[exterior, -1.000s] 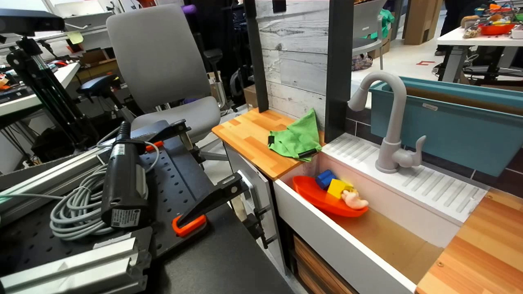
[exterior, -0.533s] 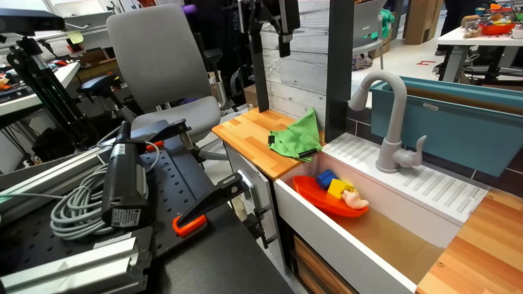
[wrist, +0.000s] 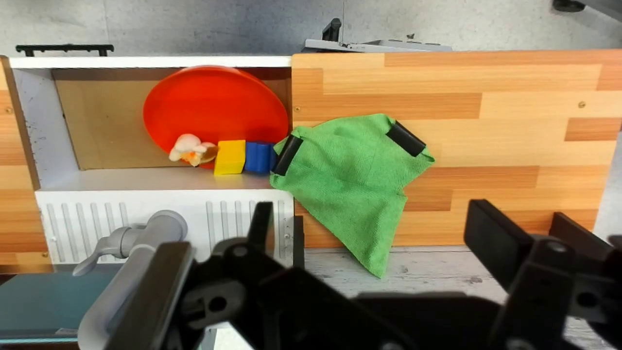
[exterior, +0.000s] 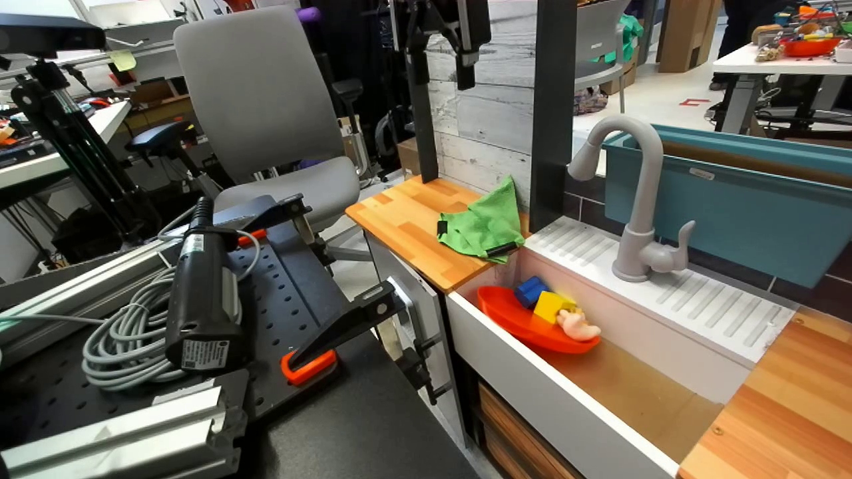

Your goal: Move the green towel to the left

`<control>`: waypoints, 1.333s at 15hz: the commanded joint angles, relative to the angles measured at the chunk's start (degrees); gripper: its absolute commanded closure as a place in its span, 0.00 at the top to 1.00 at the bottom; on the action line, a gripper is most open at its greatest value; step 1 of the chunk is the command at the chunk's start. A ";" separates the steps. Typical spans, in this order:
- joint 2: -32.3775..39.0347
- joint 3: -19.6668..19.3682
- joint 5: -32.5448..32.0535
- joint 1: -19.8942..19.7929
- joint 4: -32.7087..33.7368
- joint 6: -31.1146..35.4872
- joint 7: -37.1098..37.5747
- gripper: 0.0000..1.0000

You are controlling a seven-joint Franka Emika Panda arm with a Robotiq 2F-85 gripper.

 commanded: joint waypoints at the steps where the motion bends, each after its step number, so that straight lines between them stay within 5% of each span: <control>1: 2.34 -1.50 -2.87 2.20 -0.12 5.41 5.34 1.00; 9: 19.50 -6.42 -7.32 9.21 6.96 21.37 13.61 1.00; 20: 37.27 -5.83 -4.52 9.04 24.99 16.92 8.85 1.00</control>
